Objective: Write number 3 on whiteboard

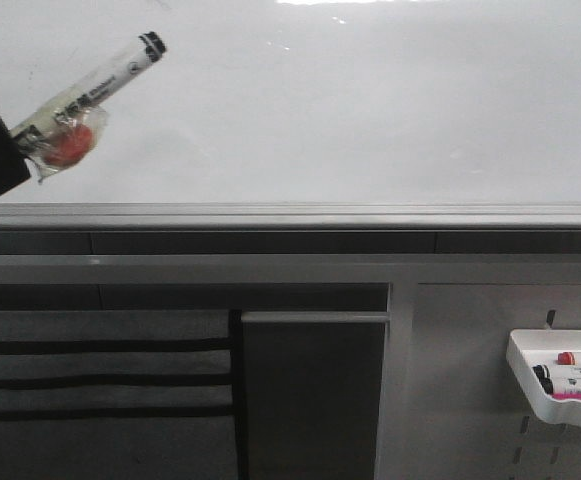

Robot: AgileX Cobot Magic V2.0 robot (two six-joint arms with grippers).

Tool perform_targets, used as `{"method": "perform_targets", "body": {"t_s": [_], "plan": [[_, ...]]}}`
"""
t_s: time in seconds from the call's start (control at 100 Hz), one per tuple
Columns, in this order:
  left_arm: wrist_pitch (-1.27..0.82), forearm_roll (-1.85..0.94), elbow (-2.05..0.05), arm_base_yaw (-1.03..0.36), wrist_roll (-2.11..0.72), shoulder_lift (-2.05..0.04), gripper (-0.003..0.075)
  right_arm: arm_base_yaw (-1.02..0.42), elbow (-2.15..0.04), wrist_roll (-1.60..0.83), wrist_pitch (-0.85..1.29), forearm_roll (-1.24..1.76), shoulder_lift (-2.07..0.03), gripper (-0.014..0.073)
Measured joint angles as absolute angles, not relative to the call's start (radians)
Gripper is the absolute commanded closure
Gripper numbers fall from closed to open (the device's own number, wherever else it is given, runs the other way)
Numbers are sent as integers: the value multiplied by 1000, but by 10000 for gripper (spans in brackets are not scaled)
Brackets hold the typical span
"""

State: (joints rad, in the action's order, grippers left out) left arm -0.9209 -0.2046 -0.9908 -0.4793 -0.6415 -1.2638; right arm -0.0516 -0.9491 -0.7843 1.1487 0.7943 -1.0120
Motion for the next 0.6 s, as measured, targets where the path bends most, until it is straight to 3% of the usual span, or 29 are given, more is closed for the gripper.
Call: {"method": "perform_targets", "body": {"t_s": [0.24,0.41,0.6], "plan": [[-972,-414,-1015,-604,-873,-1264,714,-298,-1121,-863,1191,684,-1205,258],[-976,-438,-1015,-656,-913,-1264,714,-498,-1219,-953,1183,595,-1300,258],[-976,-440,-1015,-670,-949,-1264,714,-619,-1279,-972,1118,549,-1372,258]]}}
